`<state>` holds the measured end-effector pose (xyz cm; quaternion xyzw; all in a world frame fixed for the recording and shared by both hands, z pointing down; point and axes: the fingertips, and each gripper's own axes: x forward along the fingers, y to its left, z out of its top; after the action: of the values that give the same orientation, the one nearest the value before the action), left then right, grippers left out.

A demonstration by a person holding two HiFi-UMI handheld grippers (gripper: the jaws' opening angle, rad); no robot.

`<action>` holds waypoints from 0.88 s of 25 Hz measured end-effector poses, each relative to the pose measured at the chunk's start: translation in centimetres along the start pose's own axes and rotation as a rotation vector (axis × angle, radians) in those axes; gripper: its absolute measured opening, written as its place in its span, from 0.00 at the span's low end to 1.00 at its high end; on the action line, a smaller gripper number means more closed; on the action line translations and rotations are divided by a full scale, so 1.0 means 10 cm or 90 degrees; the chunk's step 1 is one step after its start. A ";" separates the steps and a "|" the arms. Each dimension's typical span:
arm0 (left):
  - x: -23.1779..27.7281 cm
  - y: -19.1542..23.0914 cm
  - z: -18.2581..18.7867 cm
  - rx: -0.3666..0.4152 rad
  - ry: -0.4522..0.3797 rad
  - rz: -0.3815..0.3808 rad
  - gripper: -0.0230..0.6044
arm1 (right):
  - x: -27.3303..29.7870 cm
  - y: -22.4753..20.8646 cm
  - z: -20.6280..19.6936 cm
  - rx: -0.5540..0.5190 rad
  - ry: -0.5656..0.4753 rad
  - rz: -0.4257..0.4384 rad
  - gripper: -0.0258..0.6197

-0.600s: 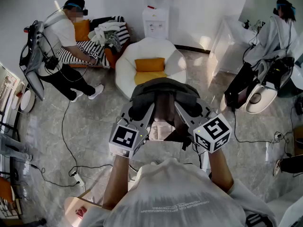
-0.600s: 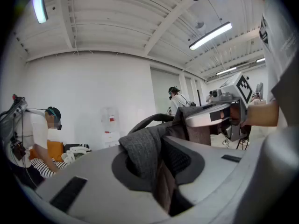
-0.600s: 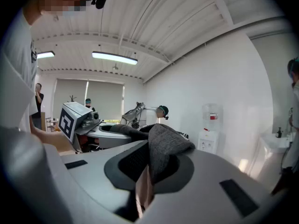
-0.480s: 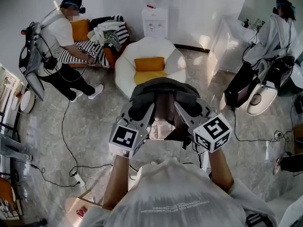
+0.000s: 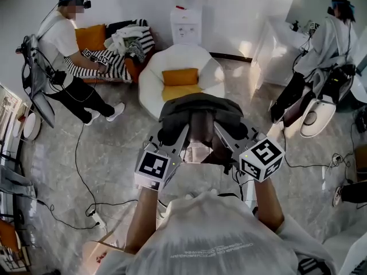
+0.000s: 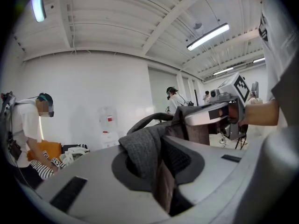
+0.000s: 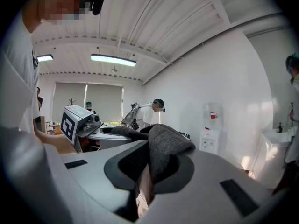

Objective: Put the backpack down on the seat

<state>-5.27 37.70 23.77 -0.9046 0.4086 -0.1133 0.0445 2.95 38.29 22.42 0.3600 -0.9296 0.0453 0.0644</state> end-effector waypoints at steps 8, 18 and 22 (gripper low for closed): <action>-0.17 0.04 -0.08 -0.003 0.006 -0.020 0.17 | 0.04 0.20 -0.05 0.016 0.007 -0.015 0.09; -0.22 0.15 -0.21 -0.012 0.011 -0.028 0.17 | 0.18 0.27 -0.13 0.031 0.024 -0.017 0.09; -0.14 0.22 -0.27 -0.028 0.029 -0.031 0.17 | 0.29 0.18 -0.18 0.038 0.027 -0.013 0.09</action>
<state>-8.41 37.36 25.81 -0.9120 0.3901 -0.1258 0.0124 -0.25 37.95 24.60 0.3702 -0.9226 0.0799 0.0734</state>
